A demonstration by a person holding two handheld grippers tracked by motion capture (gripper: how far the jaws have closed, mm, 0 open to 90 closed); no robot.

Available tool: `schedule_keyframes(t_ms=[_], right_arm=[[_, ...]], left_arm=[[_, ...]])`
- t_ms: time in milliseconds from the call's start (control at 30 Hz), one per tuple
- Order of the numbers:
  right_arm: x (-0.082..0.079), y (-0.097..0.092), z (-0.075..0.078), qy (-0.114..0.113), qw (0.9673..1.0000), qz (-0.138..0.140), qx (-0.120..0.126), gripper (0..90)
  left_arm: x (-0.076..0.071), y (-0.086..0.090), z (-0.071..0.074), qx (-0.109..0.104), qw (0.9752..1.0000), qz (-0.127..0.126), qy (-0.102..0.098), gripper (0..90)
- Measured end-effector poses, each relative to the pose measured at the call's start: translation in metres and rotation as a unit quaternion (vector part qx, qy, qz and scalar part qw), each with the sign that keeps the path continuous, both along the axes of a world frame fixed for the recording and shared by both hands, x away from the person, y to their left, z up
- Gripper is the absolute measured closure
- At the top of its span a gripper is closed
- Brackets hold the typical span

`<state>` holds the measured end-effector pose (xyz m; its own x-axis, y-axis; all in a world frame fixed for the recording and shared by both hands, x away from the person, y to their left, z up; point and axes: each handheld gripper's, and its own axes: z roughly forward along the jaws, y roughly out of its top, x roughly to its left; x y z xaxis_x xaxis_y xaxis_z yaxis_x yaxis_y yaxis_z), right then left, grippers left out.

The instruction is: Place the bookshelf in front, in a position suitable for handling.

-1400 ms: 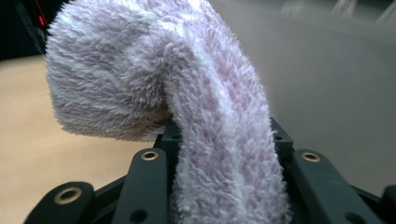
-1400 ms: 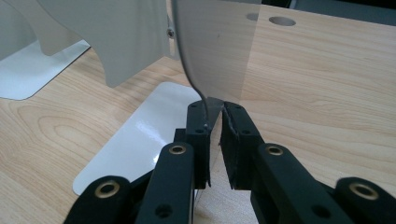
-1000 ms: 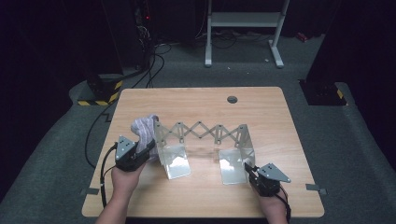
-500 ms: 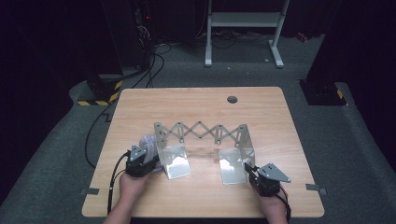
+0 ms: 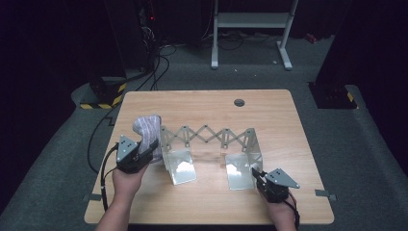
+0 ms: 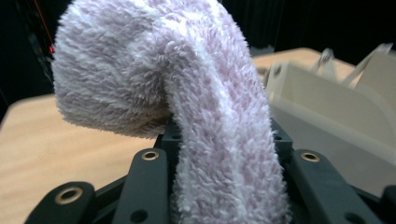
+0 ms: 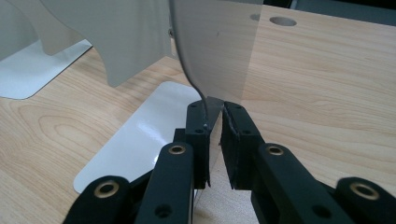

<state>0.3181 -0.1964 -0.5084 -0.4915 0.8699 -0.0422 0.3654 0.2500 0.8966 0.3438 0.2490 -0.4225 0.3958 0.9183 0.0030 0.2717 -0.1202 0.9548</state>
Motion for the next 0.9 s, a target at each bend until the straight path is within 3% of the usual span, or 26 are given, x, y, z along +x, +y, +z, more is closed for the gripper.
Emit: schedule_keyframes(t_ms=[133, 267, 400, 433, 500, 600, 633, 667, 700, 767, 800, 867, 900], right_arm=[[0.000, 0.000, 0.000, 0.000, 1.0000, -0.001, 0.000, 81.5], [0.000, 0.000, 0.000, 0.000, 1.0000, 0.000, 0.000, 81.6], [0.000, 0.000, 0.000, 0.000, 1.0000, 0.000, 0.000, 81.6], [0.000, 0.000, 0.000, 0.000, 1.0000, 0.000, 0.000, 81.6], [0.000, 0.000, 0.000, 0.000, 1.0000, 0.000, 0.000, 81.6], [0.000, 0.000, 0.000, 0.000, 1.0000, 0.000, 0.000, 81.6], [0.000, 0.000, 0.000, 0.000, 1.0000, 0.000, 0.001, 81.5], [0.000, 0.000, 0.000, 0.001, 1.0000, 0.000, 0.000, 81.5], [0.000, 0.000, 0.000, 0.001, 1.0000, 0.000, 0.001, 81.6], [0.000, 0.000, 0.000, 0.001, 1.0000, 0.000, 0.000, 81.6], [0.000, 0.000, 0.000, 0.002, 1.0000, 0.000, 0.001, 81.6], [0.000, 0.000, 0.000, 0.002, 1.0000, 0.000, 0.001, 81.6], [-0.001, 0.000, 0.000, 0.002, 1.0000, 0.000, 0.001, 81.6]], left_arm=[[0.000, -0.001, 0.002, 0.000, 1.0000, -0.001, -0.007, 62.7], [0.001, -0.001, -0.010, -0.001, 1.0000, 0.003, 0.001, 62.8], [0.006, 0.000, -0.034, -0.006, 0.9993, 0.006, 0.035, 62.8], [0.009, -0.001, -0.052, 0.000, 0.9984, 0.007, 0.057, 62.8], [0.010, -0.001, -0.058, 0.005, 0.9978, 0.006, 0.066, 62.9], [0.012, -0.001, -0.082, 0.015, 0.9946, 0.002, 0.102, 62.8], [0.011, -0.002, -0.093, 0.020, 0.9919, -0.004, 0.125, 62.8], [0.011, -0.002, -0.093, 0.020, 0.9919, -0.004, 0.125, 62.8], [0.008, -0.003, -0.101, 0.035, 0.9889, -0.010, 0.144, 62.7], [0.004, -0.003, -0.104, 0.031, 0.9876, -0.012, 0.154, 62.6], [-0.005, -0.004, -0.104, 0.025, 0.9868, -0.018, 0.159, 62.5], [-0.013, -0.006, -0.102, 0.026, 0.9872, -0.023, 0.156, 62.5], [-0.024, -0.007, -0.099, 0.016, 0.9875, -0.030, 0.154, 62.5]])
